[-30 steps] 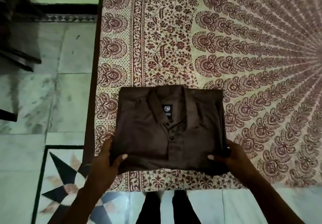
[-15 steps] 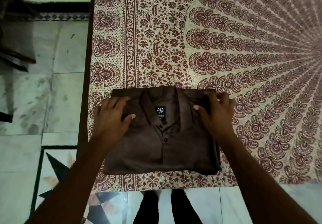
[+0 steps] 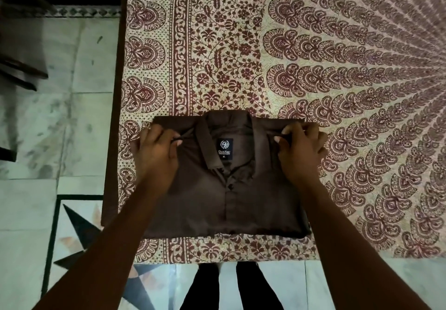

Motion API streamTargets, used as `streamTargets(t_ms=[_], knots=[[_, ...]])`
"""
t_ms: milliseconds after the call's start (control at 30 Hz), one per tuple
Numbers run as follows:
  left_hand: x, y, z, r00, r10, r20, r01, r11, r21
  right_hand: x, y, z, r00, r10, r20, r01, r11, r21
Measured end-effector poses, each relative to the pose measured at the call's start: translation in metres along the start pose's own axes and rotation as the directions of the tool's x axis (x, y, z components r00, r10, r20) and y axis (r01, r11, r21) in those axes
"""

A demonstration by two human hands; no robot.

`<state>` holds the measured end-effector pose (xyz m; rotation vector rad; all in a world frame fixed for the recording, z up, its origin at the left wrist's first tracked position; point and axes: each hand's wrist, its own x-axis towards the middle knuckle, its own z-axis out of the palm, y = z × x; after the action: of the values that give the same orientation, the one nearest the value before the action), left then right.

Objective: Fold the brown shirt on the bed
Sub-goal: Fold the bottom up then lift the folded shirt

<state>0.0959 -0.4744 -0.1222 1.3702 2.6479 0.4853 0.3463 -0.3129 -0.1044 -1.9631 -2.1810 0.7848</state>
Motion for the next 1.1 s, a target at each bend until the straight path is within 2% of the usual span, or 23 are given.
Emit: streamTargets(t_ms=[133, 200, 233, 300, 367, 433, 567, 700, 767, 833, 900, 933, 1033, 1100], knots=[[-0.024, 0.029, -0.006, 0.991, -0.12, -0.059, 0.118, 0.993, -0.029, -0.033, -0.006, 0.001, 0.965, -0.093, -0.246, 0.089, 0.996, -0.03], [-0.047, 0.038, -0.012, 0.987, -0.138, -0.083, 0.136, 0.99, -0.029, -0.062, -0.001, 0.006, 0.947, -0.167, -0.275, 0.159, 0.986, -0.052], [-0.061, 0.041, -0.013, 0.988, -0.137, -0.064, 0.136, 0.99, -0.024, -0.079, 0.003, 0.011, 0.95, -0.198, -0.241, 0.186, 0.98, -0.069], [-0.088, 0.041, -0.01, 0.993, -0.116, 0.018, 0.116, 0.993, 0.013, -0.108, 0.014, 0.023, 0.965, -0.25, -0.082, 0.24, 0.963, -0.121], [-0.106, 0.032, -0.001, 0.991, -0.052, 0.125, 0.041, 0.995, 0.094, -0.121, 0.028, 0.035, 0.94, -0.331, 0.089, 0.342, 0.916, -0.21], [-0.109, 0.016, 0.008, 0.977, 0.026, 0.213, -0.06, 0.986, 0.156, -0.117, 0.045, 0.04, 0.912, -0.373, 0.172, 0.409, 0.859, -0.306], [-0.104, -0.002, 0.017, 0.961, 0.074, 0.267, -0.128, 0.972, 0.195, -0.096, 0.066, 0.04, 0.941, -0.32, 0.11, 0.336, 0.851, -0.404], [-0.104, 0.003, 0.011, 0.974, 0.064, 0.216, -0.106, 0.976, 0.189, -0.092, 0.061, 0.032, 0.984, -0.179, -0.02, 0.162, 0.927, -0.339], [-0.101, 0.002, 0.009, 0.98, 0.058, 0.189, -0.098, 0.973, 0.21, -0.101, 0.056, 0.032, 0.965, -0.264, -0.006, 0.249, 0.919, -0.307], [-0.096, 0.0, 0.011, 0.979, 0.052, 0.197, -0.096, 0.97, 0.224, -0.112, 0.057, 0.037, 0.899, -0.426, 0.101, 0.434, 0.838, -0.331], [-0.094, -0.002, 0.015, 0.975, 0.047, 0.216, -0.097, 0.969, 0.228, -0.118, 0.067, 0.042, 0.857, -0.484, 0.174, 0.513, 0.774, -0.372], [-0.094, -0.002, 0.016, 0.975, 0.046, 0.218, -0.095, 0.97, 0.223, -0.116, 0.074, 0.043, 0.87, -0.463, 0.166, 0.49, 0.779, -0.391], [-0.095, -0.001, 0.016, 0.979, 0.042, 0.2, -0.084, 0.976, 0.202, -0.107, 0.083, 0.036, 0.951, -0.305, 0.05, 0.299, 0.869, -0.394], [-0.091, -0.001, 0.013, 0.982, 0.054, 0.178, -0.091, 0.975, 0.203, -0.098, 0.077, 0.031, 0.958, -0.288, -0.006, 0.267, 0.895, -0.358]])
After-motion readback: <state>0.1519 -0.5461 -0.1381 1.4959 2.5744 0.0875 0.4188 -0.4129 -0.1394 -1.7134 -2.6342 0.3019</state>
